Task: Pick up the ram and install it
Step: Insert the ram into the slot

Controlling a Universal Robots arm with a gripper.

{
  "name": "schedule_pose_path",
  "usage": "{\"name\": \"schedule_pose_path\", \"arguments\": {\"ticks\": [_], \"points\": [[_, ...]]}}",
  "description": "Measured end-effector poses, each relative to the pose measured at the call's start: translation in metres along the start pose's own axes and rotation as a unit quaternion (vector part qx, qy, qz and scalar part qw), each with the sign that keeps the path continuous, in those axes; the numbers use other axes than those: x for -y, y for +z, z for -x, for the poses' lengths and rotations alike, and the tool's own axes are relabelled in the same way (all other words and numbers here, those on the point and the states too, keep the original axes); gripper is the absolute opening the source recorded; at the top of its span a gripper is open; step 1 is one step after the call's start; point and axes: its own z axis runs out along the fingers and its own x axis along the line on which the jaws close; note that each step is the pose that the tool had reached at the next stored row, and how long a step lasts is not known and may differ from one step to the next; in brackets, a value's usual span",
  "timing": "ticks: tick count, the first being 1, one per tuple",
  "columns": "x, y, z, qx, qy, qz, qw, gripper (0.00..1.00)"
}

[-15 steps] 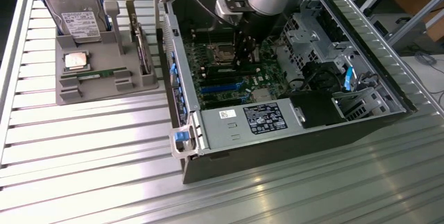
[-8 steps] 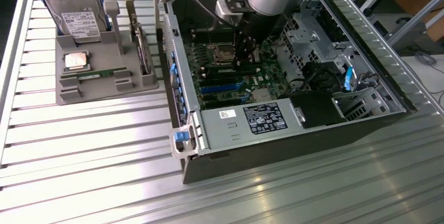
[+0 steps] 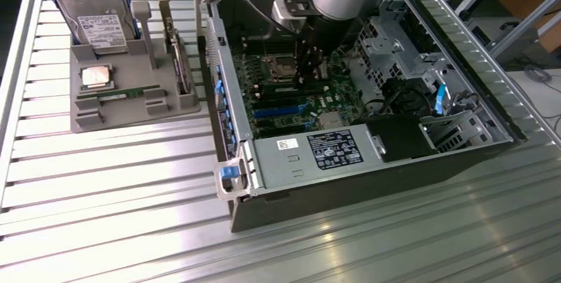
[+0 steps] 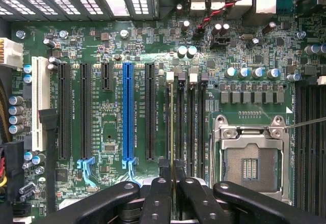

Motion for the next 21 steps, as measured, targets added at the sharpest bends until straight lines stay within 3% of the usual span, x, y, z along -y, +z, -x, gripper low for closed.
{"name": "schedule_pose_path", "arguments": {"ticks": [21], "points": [[0.0004, 0.0004, -0.0001, 0.0001, 0.003, 0.0001, 1.0000, 0.13]]}}
